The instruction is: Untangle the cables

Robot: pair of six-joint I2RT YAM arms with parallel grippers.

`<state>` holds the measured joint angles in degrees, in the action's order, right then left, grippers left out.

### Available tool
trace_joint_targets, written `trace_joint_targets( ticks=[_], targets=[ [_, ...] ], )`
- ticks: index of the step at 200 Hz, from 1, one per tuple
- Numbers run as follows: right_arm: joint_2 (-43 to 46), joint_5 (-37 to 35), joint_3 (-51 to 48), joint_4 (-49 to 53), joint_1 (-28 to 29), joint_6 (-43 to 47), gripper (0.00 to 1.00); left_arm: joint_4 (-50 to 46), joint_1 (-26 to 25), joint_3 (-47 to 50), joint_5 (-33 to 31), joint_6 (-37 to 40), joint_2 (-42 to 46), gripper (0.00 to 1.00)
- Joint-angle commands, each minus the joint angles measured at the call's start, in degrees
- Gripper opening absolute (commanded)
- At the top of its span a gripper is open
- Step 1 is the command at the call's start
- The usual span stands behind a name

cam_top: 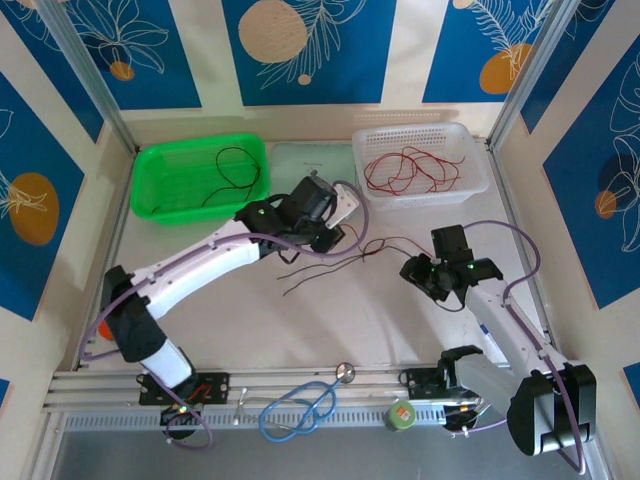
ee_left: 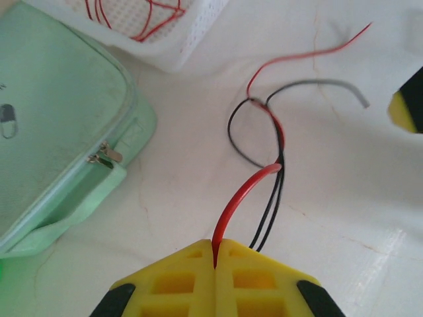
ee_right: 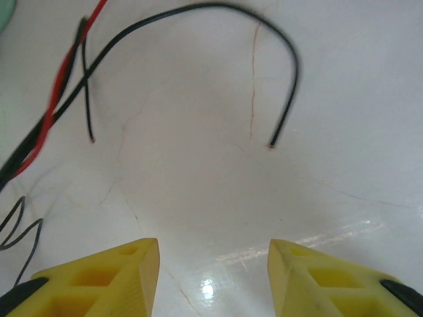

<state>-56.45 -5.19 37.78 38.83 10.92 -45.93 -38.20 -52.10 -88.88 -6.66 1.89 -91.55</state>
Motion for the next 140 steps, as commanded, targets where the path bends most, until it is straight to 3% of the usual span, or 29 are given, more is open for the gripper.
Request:
trace_joint_targets(
  ticks=[1, 43, 90, 140],
  targets=[
    [0.46, 3.52, 0.27, -2.91, 0.44, -2.42, 0.49, -3.45, 0.04, -3.4, 1.3, -2.05, 3.95, 0.0],
    [-0.84, 8.93, -0.08, -12.21, 6.09, -10.54, 0.51, -7.01, -0.16, -5.95, 1.65, -2.29, 5.73, 0.0],
    [-1.5, 9.92, -8.1, -35.51, 11.55, -32.88, 0.54, -7.24, -0.35, -5.9, 1.72, -2.68, 7.26, 0.0],
    [0.24, 5.78, -4.37, -35.6, 17.79, -36.29, 0.55, -7.02, -0.46, -5.75, 2.35, -2.95, 7.62, 0.0]
  ],
)
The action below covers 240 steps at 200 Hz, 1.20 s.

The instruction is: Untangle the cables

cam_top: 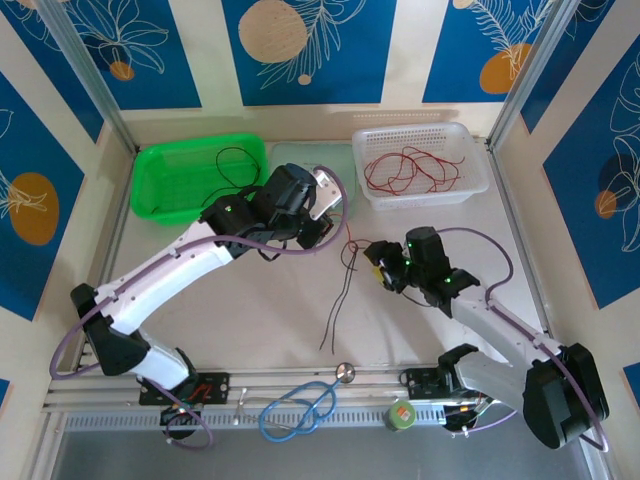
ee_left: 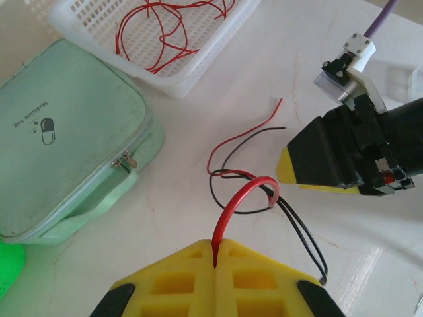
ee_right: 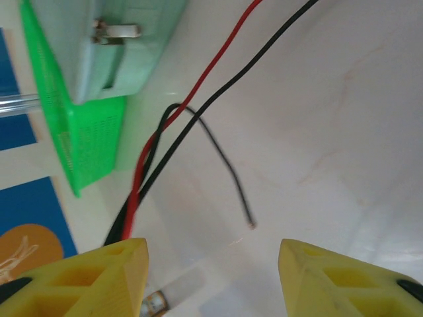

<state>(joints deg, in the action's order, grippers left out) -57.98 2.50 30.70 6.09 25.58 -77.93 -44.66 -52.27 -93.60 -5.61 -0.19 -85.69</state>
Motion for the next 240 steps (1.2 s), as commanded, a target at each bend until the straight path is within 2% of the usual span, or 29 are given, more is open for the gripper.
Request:
trace_joint_targets(
  ticks=[1, 27, 51, 72, 138, 155, 171, 183, 214, 240],
  targets=[
    [1.79, -1.99, 2.75, -2.76, 3.27, -4.27, 0.55, -0.53, -0.29, -1.04, 1.3, -0.87, 1.76, 0.0],
    [3.35, -4.22, 4.37, 1.45, 7.27, -1.51, 0.52, -0.46, -0.35, -1.63, 1.45, -0.79, 1.67, 0.0],
    [5.77, -9.73, 7.27, 8.7, 11.55, 4.78, 0.51, -0.83, -0.31, -2.68, 1.39, -0.56, 1.41, 0.0],
    [5.25, -10.36, 9.2, 12.1, 12.19, 9.44, 0.5, -1.3, -0.38, -3.39, 1.38, -0.43, 1.32, 0.0],
    [-8.39, -8.62, 16.43, 9.62, 12.38, 18.67, 0.48, -1.56, -0.73, -3.8, 2.05, -1.04, 2.36, 0.0],
    [-10.5, -10.34, 17.71, 9.8, 12.86, 19.13, 0.37, -1.64, -0.88, -4.02, 2.02, -1.05, 2.68, 0.01],
    [-10.77, -13.16, 17.58, 10.96, 13.39, 19.05, 0.13, -2.19, -0.91, -4.22, 1.3, -1.04, 3.23, 0.01],
    [-10.18, -14.91, 16.89, 12.31, 13.44, 18.89, 0.0, -2.77, -0.9, -4.56, -0.11, -1.21, 3.79, 0.01],
    [-6.92, -19.18, 14.19, 16.83, 12.62, 18.74, 0.0, -4.98, -0.95, -7.01, -7.46, -1.66, 5.33, 0.03],
    [-3.73, -19.32, 10.72, 18.74, 9.25, 18.81, 0.0, -7.03, -0.82, -10.82, -14.3, -1.01, 6.32, 0.04]
  ],
)
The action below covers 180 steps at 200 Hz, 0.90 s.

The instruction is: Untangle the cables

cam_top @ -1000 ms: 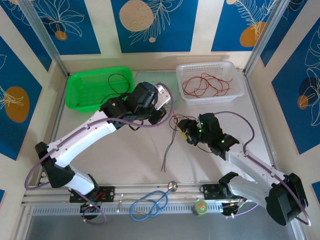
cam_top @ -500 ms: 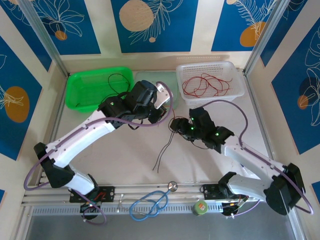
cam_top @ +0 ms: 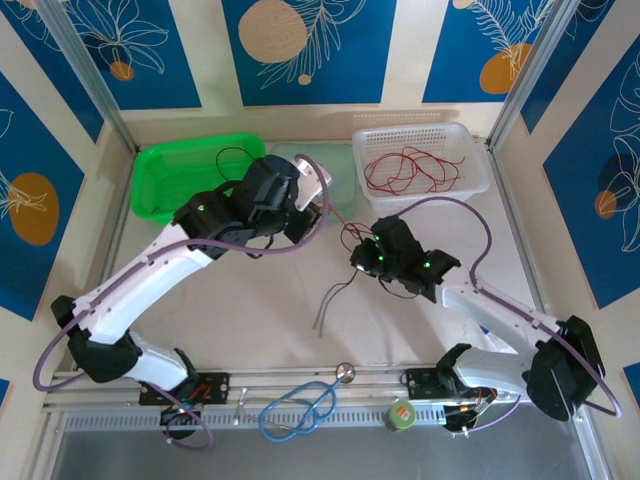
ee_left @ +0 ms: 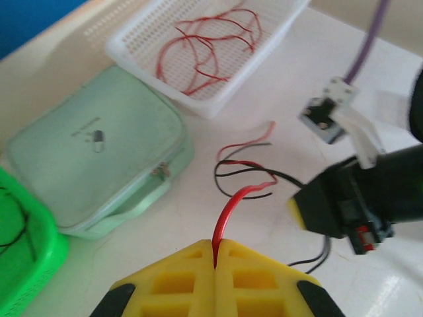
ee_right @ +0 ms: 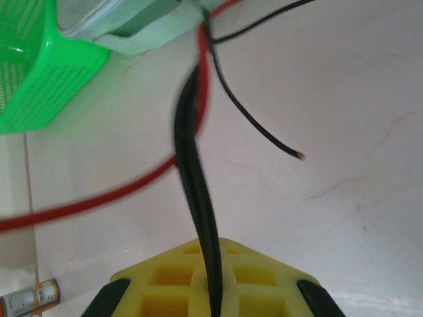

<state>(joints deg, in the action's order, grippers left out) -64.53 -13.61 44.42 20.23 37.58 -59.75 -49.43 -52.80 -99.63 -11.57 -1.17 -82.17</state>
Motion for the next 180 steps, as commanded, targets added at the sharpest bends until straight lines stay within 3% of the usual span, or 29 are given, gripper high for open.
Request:
trace_joint_targets(
  ticks=[1, 44, 87, 153, 162, 180],
  targets=[
    [2.96, -3.11, -3.15, 4.62, -2.94, 0.66, 0.0, -2.3, -0.29, -4.92, -8.62, 0.0, 2.81, 0.04],
    [5.67, 0.06, -9.35, 4.33, -11.63, 2.07, 0.0, -5.85, 0.1, -11.19, -17.07, 1.18, 2.98, 0.06],
    [3.29, 3.19, -15.5, 0.45, -18.72, 2.49, 0.0, -7.06, 0.37, -14.9, -21.26, 2.69, 2.98, 0.07],
    [-4.9, 4.34, -16.79, -2.81, -21.24, 2.26, 0.0, -7.41, 0.48, -19.14, -22.46, 4.51, 3.29, 0.07],
    [-5.34, 4.99, -16.29, -2.83, -21.22, 2.56, 0.06, -7.48, 0.47, -19.28, -21.89, 4.42, 3.42, 0.08],
    [-4.51, 6.02, -14.72, -1.75, -21.02, 4.58, 0.27, -7.95, 0.48, -19.28, -20.01, 3.86, 3.28, 0.08]
  ],
)
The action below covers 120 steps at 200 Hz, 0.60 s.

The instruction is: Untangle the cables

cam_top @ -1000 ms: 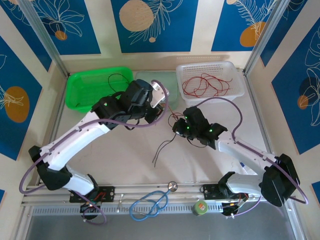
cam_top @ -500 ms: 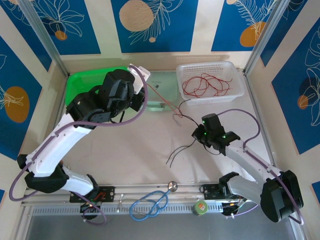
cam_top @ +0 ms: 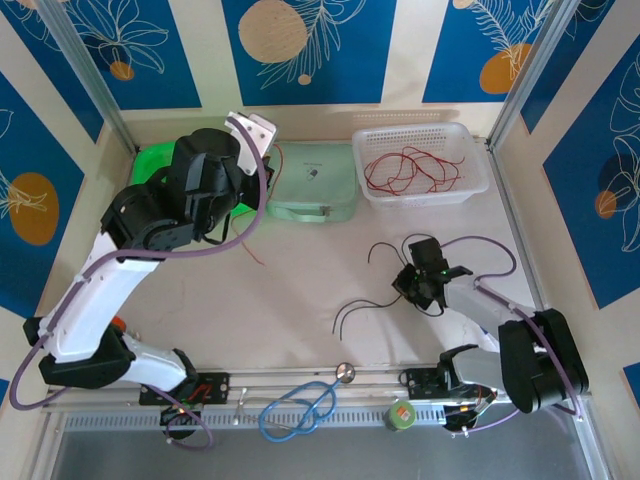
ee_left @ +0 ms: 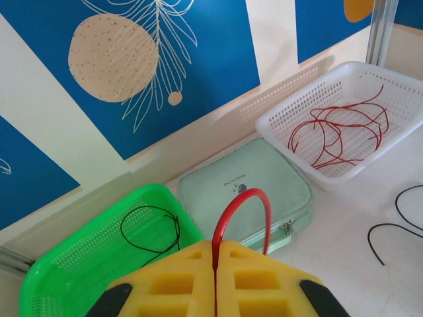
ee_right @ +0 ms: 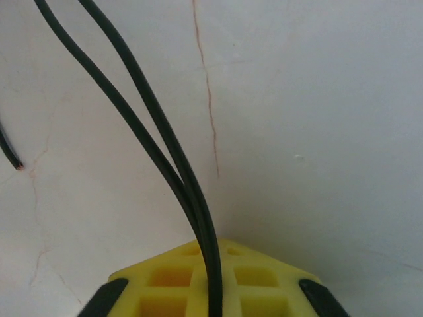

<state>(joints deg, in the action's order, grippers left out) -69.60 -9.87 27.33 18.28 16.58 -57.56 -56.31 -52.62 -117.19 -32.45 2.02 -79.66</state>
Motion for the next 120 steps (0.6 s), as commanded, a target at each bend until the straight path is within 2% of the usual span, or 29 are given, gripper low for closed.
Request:
trace_joint_targets(
  ticks=[1, 22, 56, 88, 120],
  targets=[
    [0.67, 2.34, 2.46, 0.32, -0.04, 2.6, 0.28, -1.12, 0.31, -1.73, 1.06, 0.64, 0.75, 0.08],
    [4.84, 2.45, 6.44, 4.75, 0.75, 8.53, 0.48, -2.14, 0.25, -1.72, 4.23, -0.23, -0.11, 0.08],
    [13.93, 0.96, 14.82, 13.29, 4.88, 20.11, 0.67, -3.1, 0.33, -2.17, 8.47, -1.24, -2.44, 0.08],
    [18.42, 0.79, 21.85, 18.25, 10.12, 28.12, 0.7, -3.52, 0.24, -3.89, 13.53, -2.26, -5.15, 0.07],
    [19.62, -0.82, 24.89, 14.96, 17.1, 38.45, 0.71, -4.41, 0.02, -6.6, 18.37, -3.31, -7.64, 0.06]
  ],
)
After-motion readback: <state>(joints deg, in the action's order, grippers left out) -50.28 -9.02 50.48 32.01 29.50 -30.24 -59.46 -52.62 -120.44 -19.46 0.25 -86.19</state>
